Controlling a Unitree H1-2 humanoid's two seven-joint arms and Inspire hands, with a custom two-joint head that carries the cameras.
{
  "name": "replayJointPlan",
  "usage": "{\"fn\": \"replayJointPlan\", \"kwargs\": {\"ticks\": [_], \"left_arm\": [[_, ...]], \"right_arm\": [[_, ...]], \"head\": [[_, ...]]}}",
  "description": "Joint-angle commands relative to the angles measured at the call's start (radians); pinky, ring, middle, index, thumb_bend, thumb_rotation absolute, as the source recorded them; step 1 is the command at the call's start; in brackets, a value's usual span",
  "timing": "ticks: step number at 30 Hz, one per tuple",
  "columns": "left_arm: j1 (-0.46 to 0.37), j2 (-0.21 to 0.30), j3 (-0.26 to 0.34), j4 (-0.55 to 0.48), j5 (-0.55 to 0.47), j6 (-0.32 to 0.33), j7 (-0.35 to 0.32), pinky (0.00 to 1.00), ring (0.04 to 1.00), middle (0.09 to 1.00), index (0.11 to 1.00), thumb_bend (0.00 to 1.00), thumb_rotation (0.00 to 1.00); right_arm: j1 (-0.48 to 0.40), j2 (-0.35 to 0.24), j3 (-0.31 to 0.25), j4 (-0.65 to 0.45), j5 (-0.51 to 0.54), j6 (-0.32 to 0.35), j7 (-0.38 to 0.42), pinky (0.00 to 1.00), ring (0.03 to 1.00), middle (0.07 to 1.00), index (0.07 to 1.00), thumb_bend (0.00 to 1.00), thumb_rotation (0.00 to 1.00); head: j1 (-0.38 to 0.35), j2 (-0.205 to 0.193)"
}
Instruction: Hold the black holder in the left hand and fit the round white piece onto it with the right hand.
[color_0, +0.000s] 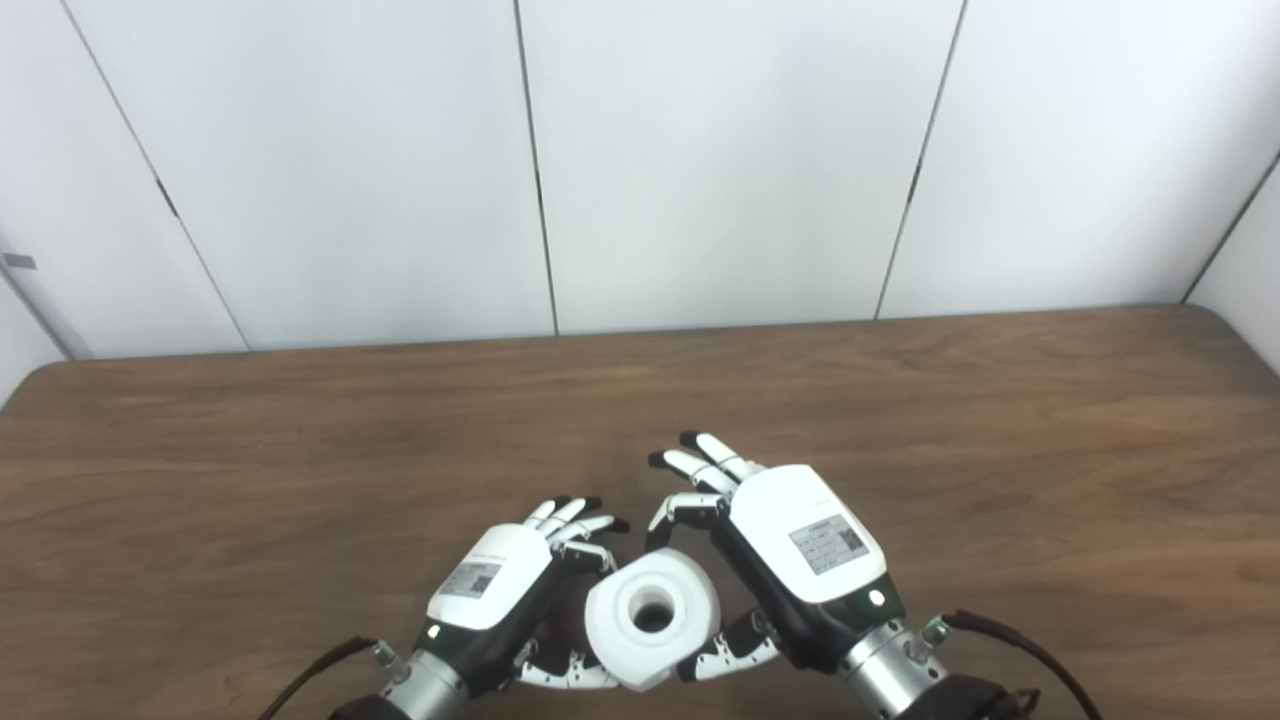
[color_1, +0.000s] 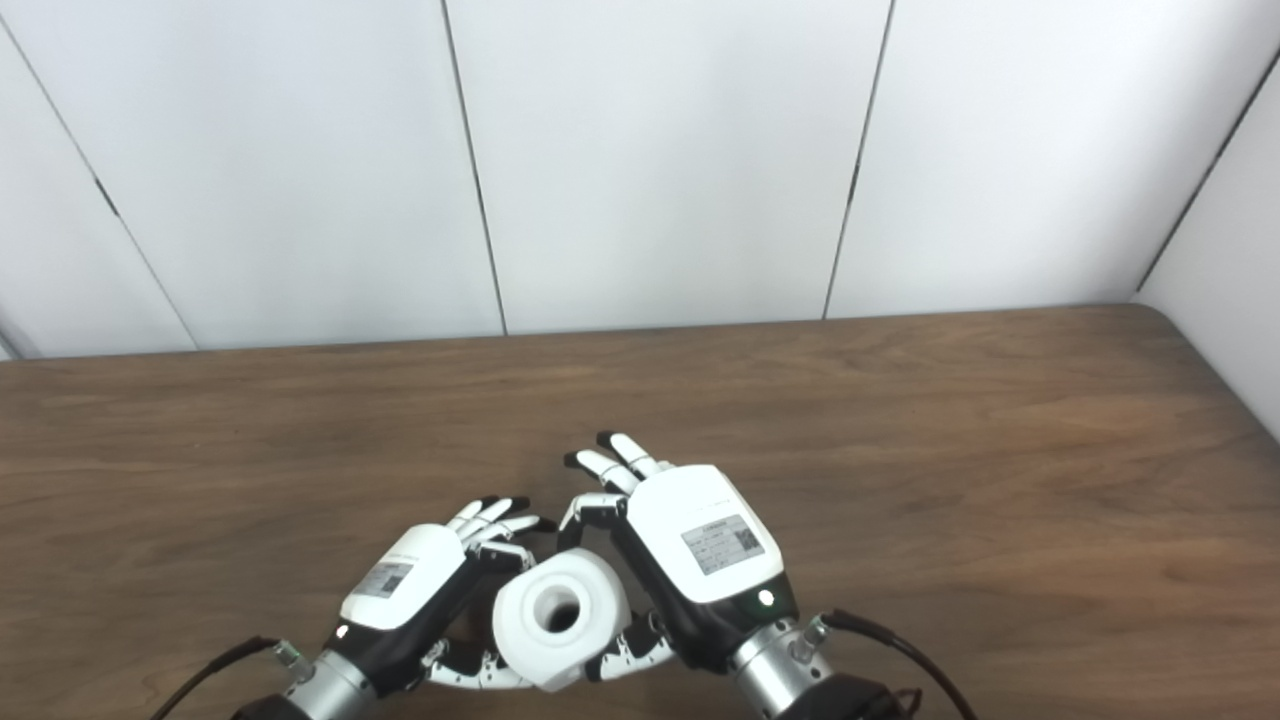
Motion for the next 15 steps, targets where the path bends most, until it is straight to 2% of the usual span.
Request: {"fn": "replayJointPlan", "kwargs": {"ticks": [1,7,15], "left_arm": [[-0.010,-0.014,-0.011,-0.027,0.005,-0.001,0.008,1.00,0.971,0.879,0.480,0.51,0.05],[-0.008,-0.011,-0.015,-0.034,-0.001,0.010,0.003,1.00,0.975,0.884,0.480,0.51,0.05],[-0.005,-0.011,-0.017,-0.034,-0.005,0.012,0.007,1.00,0.976,0.885,0.480,0.51,0.05]], "right_arm": [[-0.001,-0.003,-0.009,0.028,0.005,-0.018,-0.033,0.79,0.943,0.892,0.478,0.52,0.14],[-0.002,-0.024,-0.033,0.108,0.014,-0.023,-0.120,0.76,0.936,0.888,0.477,0.51,0.14],[-0.003,-0.042,-0.042,0.170,0.030,-0.009,-0.180,0.77,0.939,0.887,0.477,0.51,0.15]], "head": [[0.002,0.001],[-0.001,0.002],[0.000,0.003]]}}
